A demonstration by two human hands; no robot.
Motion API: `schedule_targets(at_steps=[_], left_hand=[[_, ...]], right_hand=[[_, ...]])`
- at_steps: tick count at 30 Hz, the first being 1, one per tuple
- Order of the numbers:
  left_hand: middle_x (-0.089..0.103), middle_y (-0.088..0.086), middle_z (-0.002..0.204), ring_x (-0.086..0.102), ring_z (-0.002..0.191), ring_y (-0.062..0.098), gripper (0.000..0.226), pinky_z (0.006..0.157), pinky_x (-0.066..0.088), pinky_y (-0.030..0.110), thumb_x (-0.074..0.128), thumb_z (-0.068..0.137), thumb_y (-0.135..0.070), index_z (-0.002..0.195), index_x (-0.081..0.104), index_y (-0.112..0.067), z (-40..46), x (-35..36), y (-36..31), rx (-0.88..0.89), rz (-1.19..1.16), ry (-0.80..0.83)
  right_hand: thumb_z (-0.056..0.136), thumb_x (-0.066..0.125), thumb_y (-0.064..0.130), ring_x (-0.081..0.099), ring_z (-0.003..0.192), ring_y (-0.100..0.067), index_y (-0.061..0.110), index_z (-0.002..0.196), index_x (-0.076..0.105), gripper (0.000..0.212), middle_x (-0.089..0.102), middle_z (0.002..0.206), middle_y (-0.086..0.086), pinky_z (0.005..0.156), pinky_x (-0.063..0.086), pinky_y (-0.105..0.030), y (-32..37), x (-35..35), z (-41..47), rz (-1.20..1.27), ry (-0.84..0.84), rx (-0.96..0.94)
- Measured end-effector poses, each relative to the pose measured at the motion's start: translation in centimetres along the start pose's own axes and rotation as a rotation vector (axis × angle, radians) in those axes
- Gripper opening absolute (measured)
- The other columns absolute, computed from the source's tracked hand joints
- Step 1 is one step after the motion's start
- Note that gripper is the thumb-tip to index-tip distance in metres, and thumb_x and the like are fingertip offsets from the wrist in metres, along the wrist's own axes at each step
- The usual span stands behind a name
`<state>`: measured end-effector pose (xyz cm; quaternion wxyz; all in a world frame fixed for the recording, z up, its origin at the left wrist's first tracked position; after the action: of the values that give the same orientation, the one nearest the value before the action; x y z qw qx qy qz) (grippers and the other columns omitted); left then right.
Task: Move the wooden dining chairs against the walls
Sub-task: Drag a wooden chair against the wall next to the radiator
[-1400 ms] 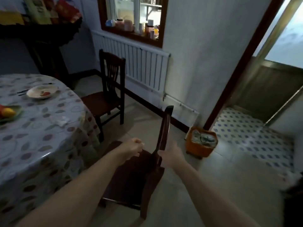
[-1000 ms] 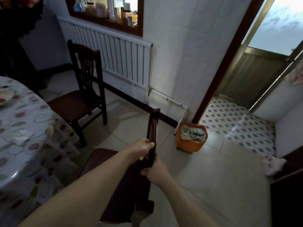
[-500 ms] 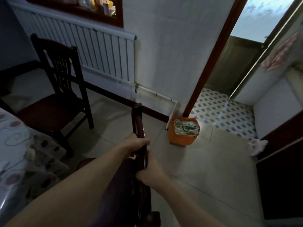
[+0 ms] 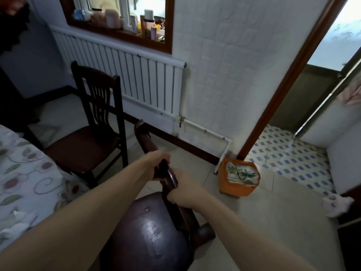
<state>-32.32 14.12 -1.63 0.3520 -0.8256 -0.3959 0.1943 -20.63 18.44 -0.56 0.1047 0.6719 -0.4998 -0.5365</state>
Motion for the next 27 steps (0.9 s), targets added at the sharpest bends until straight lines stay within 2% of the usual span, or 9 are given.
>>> schedule_targets(at_steps=[3, 8, 11, 14, 16, 18, 22, 25, 27], left_hand=[[0.053, 0.013, 0.078, 0.056, 0.066, 0.025, 0.017, 0.075, 0.050, 0.038, 0.057, 0.086, -0.010, 0.073, 0.049, -0.003, 1.1, 0.7, -2.7, 0.007, -0.064, -0.021], [0.055, 0.014, 0.079, 0.058, 0.067, 0.026, 0.014, 0.066, 0.052, 0.038, 0.060, 0.083, -0.011, 0.080, 0.049, -0.003, 4.1, 3.7, -7.1, -0.004, -0.142, -0.056], [0.055, 0.015, 0.077, 0.059, 0.069, 0.028, 0.016, 0.080, 0.053, 0.041, 0.060, 0.083, -0.009, 0.074, 0.047, -0.004, 6.3, 6.5, -10.2, 0.014, -0.186, -0.105], [0.056, 0.015, 0.078, 0.061, 0.086, 0.032, 0.016, 0.091, 0.053, 0.044, 0.059, 0.083, -0.008, 0.073, 0.047, -0.004, 8.9, 9.4, -13.1, 0.006, -0.204, -0.145], [0.055, 0.015, 0.080, 0.061, 0.092, 0.033, 0.015, 0.084, 0.054, 0.043, 0.059, 0.082, -0.008, 0.074, 0.047, -0.004, 10.6, 11.1, -15.2, 0.006, -0.245, -0.157], [0.055, 0.014, 0.079, 0.061, 0.086, 0.032, 0.015, 0.075, 0.053, 0.040, 0.058, 0.084, -0.009, 0.075, 0.046, -0.003, 12.3, 12.5, -16.9, 0.002, -0.264, -0.164], [0.055, 0.015, 0.078, 0.063, 0.087, 0.032, 0.022, 0.071, 0.053, 0.038, 0.057, 0.084, -0.010, 0.100, 0.047, 0.001, 15.6, 15.3, -19.8, -0.012, -0.274, -0.122], [0.055, 0.015, 0.076, 0.060, 0.070, 0.027, 0.026, 0.059, 0.051, 0.036, 0.056, 0.083, -0.008, 0.103, 0.044, 0.001, 18.7, 16.9, -22.2, -0.014, -0.272, -0.114], [0.053, 0.015, 0.076, 0.057, 0.066, 0.026, 0.023, 0.059, 0.051, 0.037, 0.057, 0.082, -0.008, 0.100, 0.045, 0.001, 20.9, 17.6, -24.0, -0.013, -0.268, -0.112]], right_hand=[[0.074, 0.060, 0.005, 0.063, 0.094, -0.031, 0.015, 0.118, 0.050, 0.046, 0.062, 0.105, -0.014, 0.083, 0.056, -0.045, 0.5, -3.5, 2.1, -0.067, 0.021, -0.037], [0.074, 0.062, 0.000, 0.063, 0.095, -0.032, 0.012, 0.118, 0.052, 0.047, 0.062, 0.107, -0.018, 0.082, 0.057, -0.043, 0.0, -9.9, 6.6, -0.137, 0.114, -0.090], [0.073, 0.063, -0.001, 0.061, 0.092, -0.028, 0.015, 0.124, 0.049, 0.055, 0.060, 0.110, -0.014, 0.074, 0.056, -0.037, -1.2, -14.3, 10.1, -0.143, 0.148, -0.121], [0.073, 0.064, -0.001, 0.059, 0.085, -0.023, 0.019, 0.126, 0.046, 0.060, 0.058, 0.106, -0.011, 0.062, 0.051, -0.028, -2.6, -18.3, 13.7, -0.150, 0.191, -0.123], [0.071, 0.064, -0.002, 0.061, 0.089, -0.026, 0.020, 0.124, 0.047, 0.060, 0.059, 0.105, -0.010, 0.065, 0.055, -0.032, -3.4, -20.8, 16.0, -0.154, 0.215, -0.122], [0.070, 0.064, -0.002, 0.062, 0.095, -0.028, 0.020, 0.124, 0.046, 0.061, 0.059, 0.108, -0.012, 0.075, 0.059, -0.039, -4.1, -23.0, 18.0, -0.170, 0.224, -0.132], [0.071, 0.062, -0.002, 0.061, 0.093, -0.025, 0.025, 0.132, 0.042, 0.070, 0.058, 0.109, -0.008, 0.065, 0.056, -0.031, -5.1, -27.2, 21.1, -0.191, 0.220, -0.135], [0.070, 0.061, -0.005, 0.063, 0.098, -0.031, 0.024, 0.132, 0.045, 0.070, 0.059, 0.115, -0.012, 0.079, 0.058, -0.044, -5.8, -30.1, 23.9, -0.158, 0.219, -0.108], [0.070, 0.061, -0.009, 0.063, 0.099, -0.034, 0.021, 0.131, 0.047, 0.070, 0.059, 0.113, -0.014, 0.081, 0.058, -0.048, -5.9, -31.8, 26.1, -0.159, 0.218, -0.091]])
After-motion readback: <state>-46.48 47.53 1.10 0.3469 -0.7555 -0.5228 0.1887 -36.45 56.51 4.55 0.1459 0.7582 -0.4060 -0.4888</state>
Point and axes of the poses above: each hand's wrist, its own z-axis towards the middle knuckle, its own x-axis out of the palm, y = z × x, the point moved 4 cm from there along z, towards the middle knuckle
